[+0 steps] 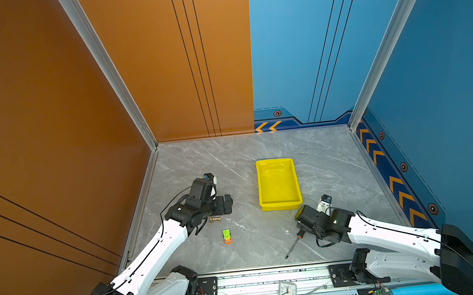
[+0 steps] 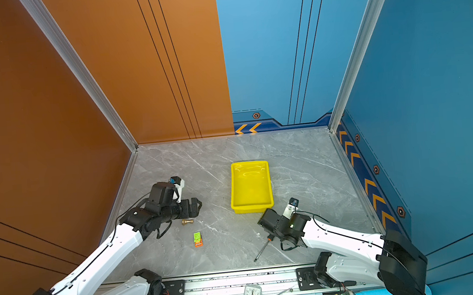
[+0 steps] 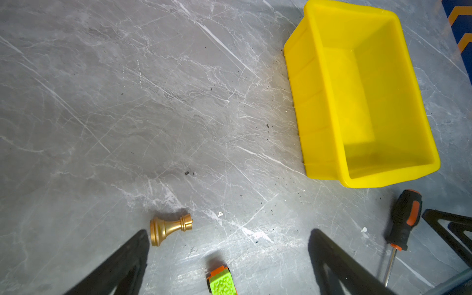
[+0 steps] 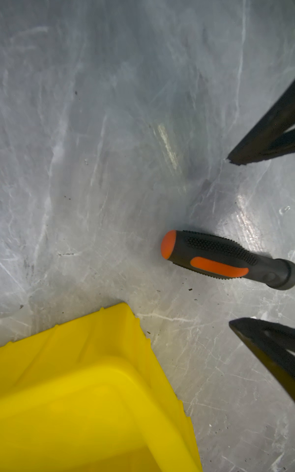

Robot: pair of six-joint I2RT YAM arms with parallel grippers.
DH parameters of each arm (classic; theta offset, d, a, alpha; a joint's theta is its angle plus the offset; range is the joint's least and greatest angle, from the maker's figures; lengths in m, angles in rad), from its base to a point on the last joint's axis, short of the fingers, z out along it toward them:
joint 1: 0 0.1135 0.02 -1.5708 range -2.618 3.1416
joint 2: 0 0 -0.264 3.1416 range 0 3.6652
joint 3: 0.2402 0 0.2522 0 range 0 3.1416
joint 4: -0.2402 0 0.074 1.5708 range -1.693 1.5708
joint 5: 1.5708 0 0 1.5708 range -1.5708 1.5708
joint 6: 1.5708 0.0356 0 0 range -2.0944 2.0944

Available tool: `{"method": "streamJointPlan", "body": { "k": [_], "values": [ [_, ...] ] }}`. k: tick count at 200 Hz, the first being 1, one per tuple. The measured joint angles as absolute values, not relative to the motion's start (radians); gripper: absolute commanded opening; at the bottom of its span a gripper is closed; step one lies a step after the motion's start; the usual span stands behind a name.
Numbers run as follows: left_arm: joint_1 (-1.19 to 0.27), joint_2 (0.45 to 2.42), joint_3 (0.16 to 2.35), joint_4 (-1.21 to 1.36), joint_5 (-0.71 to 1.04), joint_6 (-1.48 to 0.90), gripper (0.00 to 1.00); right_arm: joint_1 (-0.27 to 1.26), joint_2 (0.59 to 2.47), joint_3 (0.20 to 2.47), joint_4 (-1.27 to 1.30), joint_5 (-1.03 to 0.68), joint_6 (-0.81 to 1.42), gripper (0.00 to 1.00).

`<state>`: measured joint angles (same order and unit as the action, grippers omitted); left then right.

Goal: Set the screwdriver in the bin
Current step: 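Move the right gripper over the screwdriver handle while the left arm lifts forward, then lower the right gripper and close it on the orange-and-black screwdriver handle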

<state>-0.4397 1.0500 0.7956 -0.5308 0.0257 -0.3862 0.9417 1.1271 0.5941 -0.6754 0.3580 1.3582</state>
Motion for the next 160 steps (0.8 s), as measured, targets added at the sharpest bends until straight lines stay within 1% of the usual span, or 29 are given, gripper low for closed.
{"method": "streamJointPlan", "body": {
  "k": [11, 37, 98, 115, 160],
  "values": [
    [-0.440, 1.050, 0.796, -0.535, 0.021, -0.386, 0.98, 0.945, 1.151, 0.594, -0.659, 0.351, 1.354, 0.86],
    [-0.440, 1.045, 0.796, -0.548, 0.005, -0.385, 0.98, 0.949, 1.192, 0.594, -0.627, 0.336, 1.350, 0.83],
    [-0.440, 1.037, 0.796, -0.574, -0.023, -0.377, 0.98, 0.951, 1.267, 0.594, -0.579, 0.317, 1.350, 0.69],
    [-0.439, 1.037, 0.796, -0.574, -0.026, -0.374, 0.98, 0.951, 1.288, 0.594, -0.573, 0.315, 1.349, 0.64],
    [-0.435, 1.037, 0.796, -0.577, -0.026, -0.364, 0.98, 0.950, 1.304, 0.591, -0.563, 0.314, 1.337, 0.47]
  ]
}}
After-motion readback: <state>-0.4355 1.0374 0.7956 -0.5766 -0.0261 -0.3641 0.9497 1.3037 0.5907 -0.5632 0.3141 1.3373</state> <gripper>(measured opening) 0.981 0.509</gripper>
